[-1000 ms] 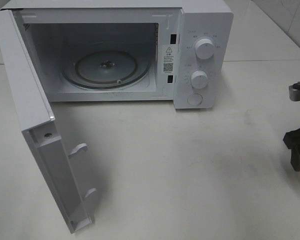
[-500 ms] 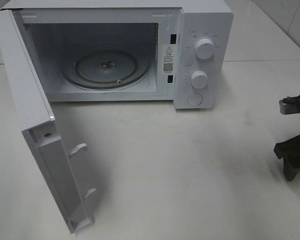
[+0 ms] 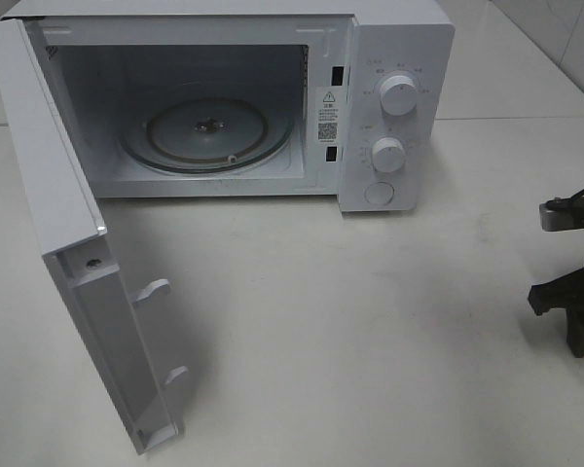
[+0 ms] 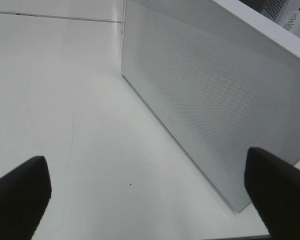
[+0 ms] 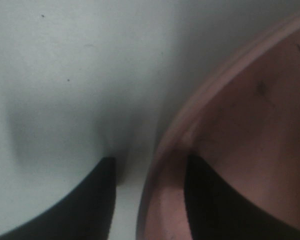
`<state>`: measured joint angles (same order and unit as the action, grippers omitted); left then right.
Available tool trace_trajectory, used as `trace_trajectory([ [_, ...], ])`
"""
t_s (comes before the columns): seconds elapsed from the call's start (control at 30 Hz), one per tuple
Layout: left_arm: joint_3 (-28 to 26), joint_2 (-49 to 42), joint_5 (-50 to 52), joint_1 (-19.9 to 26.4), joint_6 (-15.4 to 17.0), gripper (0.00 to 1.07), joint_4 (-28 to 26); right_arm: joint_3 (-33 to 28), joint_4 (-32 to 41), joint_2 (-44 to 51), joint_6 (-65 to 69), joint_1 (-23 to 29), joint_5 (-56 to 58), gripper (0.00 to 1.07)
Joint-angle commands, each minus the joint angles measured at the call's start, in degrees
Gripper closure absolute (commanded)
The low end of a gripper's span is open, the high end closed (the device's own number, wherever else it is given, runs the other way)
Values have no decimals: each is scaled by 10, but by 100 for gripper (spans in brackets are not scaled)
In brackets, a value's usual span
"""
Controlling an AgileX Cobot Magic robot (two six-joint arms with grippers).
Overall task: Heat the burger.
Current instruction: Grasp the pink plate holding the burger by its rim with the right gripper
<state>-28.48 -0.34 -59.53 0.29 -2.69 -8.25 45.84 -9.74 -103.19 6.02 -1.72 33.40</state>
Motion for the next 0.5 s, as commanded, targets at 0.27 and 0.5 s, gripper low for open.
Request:
trace_trajectory([
  [0.27, 1, -11, 3, -2, 1, 9, -3, 2, -5, -3, 5, -2, 24, 107],
  [0.5, 1, -11, 3, -2, 1, 9, -3, 2, -5, -2, 8, 0, 28, 107],
])
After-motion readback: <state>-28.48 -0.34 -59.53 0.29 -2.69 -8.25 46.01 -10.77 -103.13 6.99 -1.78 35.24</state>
